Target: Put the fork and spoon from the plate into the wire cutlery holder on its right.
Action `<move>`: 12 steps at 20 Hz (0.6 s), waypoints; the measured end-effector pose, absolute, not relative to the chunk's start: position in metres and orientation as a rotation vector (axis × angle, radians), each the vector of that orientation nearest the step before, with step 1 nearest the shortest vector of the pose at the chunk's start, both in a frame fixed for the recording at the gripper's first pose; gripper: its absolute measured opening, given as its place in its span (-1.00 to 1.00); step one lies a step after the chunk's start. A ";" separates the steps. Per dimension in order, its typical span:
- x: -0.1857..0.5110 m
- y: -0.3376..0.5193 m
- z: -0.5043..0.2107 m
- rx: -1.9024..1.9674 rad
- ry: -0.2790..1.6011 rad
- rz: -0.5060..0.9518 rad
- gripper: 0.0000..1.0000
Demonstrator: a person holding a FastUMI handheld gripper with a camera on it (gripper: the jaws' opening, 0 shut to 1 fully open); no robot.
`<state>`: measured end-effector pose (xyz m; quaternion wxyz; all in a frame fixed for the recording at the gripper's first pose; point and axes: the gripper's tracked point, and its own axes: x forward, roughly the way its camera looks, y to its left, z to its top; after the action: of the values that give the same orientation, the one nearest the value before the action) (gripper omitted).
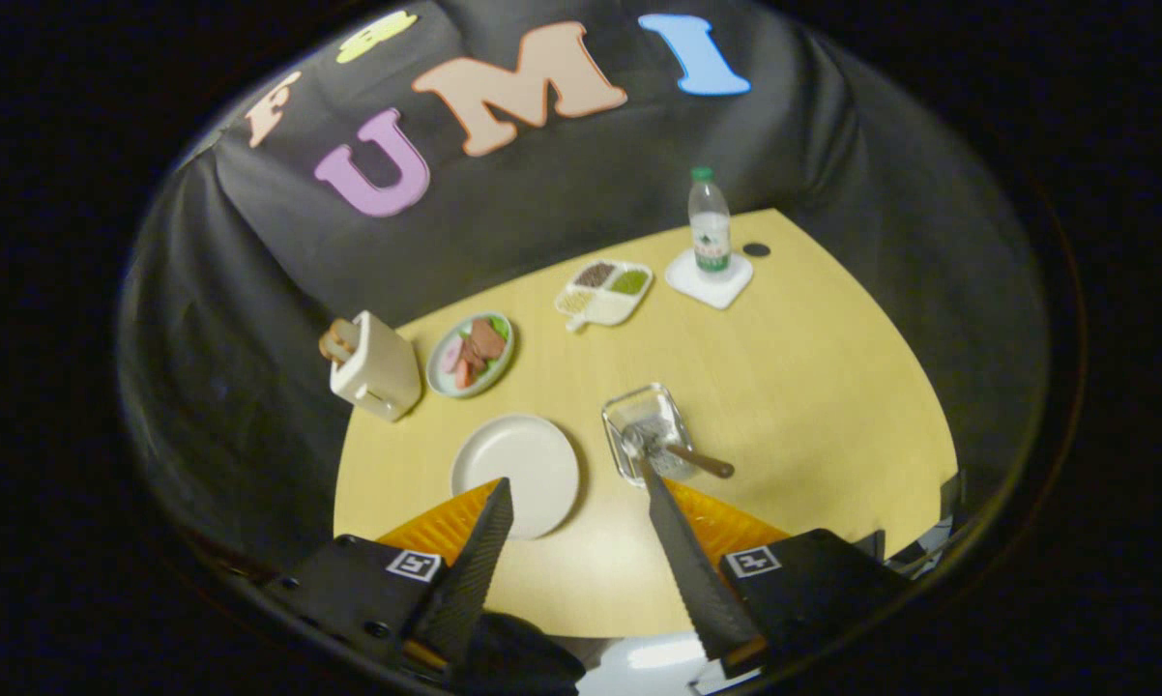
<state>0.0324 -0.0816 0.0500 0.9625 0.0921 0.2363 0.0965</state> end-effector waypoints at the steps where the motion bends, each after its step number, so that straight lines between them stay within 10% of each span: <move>1: 0.033 -0.077 0.067 0.191 0.391 0.208 0.77; 12: 0.010 -0.090 0.146 0.114 -0.192 0.169 1.00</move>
<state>0.0101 -0.0896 0.1459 0.9902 0.0570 -0.0958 0.0843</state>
